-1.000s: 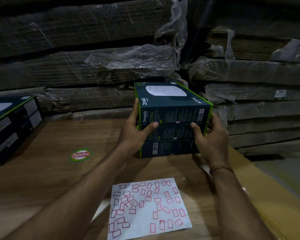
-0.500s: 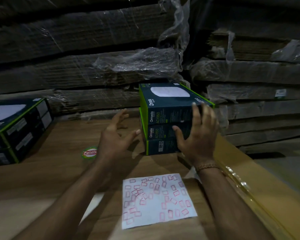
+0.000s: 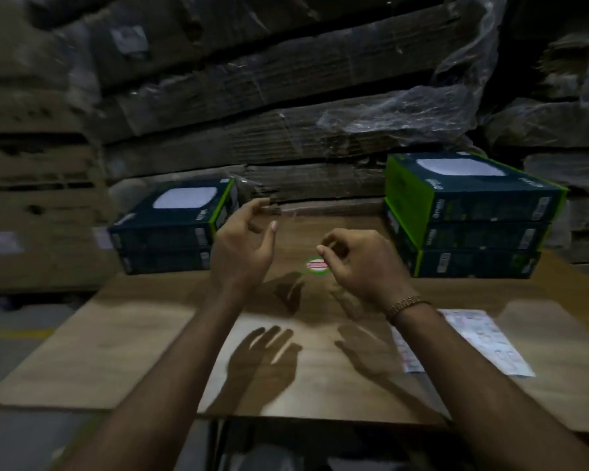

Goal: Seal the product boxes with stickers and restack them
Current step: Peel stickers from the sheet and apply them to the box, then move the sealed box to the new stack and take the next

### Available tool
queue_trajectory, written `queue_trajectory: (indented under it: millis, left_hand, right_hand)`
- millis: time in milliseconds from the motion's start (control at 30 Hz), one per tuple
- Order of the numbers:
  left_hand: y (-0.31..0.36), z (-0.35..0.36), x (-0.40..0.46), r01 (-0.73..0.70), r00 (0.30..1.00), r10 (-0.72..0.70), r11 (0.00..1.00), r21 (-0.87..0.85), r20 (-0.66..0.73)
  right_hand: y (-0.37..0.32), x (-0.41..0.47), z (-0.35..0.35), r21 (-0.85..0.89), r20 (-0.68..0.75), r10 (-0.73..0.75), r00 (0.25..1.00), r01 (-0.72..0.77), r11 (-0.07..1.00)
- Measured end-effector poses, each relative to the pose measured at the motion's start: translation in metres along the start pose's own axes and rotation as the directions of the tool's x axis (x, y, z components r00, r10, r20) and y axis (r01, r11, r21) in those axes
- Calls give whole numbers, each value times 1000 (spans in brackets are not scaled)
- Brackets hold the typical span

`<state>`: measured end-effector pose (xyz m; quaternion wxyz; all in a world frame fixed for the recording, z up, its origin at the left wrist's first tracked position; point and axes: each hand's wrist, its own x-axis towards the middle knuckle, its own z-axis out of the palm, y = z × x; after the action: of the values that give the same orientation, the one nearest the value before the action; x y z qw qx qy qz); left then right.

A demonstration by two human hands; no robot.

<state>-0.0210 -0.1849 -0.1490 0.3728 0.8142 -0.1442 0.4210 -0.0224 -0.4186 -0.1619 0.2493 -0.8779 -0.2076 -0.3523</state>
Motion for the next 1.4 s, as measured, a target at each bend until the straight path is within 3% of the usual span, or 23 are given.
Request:
queue_trajectory:
  millis: [133, 267, 433, 600, 700, 833, 1133, 1400]
  left_hand:
    - [-53, -57, 0, 91, 995, -85, 986, 143, -45]
    - [-106, -97, 5, 291, 947, -262, 945, 150, -185]
    - [-159, -125, 18, 528, 849, -511, 808, 261, -136]
    - [-205, -132, 36, 724, 690, -724, 689, 38, -29]
    - [-218, -134, 42, 720, 694, -720, 693, -30, 16]
    - [-227, -139, 42, 694, 720, -694, 720, 13, -15]
    - [-225, -146, 39, 763, 645, -764, 646, -36, -35]
    - [-199, -141, 30, 735, 671, -738, 675, -73, -71]
  right_hand:
    - [-62, 16, 44, 117, 74, -10, 997, 1, 993]
    - [-112, 39, 93, 273, 143, 32, 989, -70, 960]
    - [-148, 64, 144, 291, 205, 73, 976, -131, 948]
    - [-163, 89, 193, 287, 271, 299, 915, -373, 882]
    - [-160, 103, 210, 255, 308, 349, 885, -430, 866]
    - [-156, 107, 219, 361, 334, 271, 903, -388, 848]
    - [-152, 97, 214, 508, 281, 336, 899, -436, 742]
    - [-139, 93, 195, 511, 221, 312, 924, -382, 770]
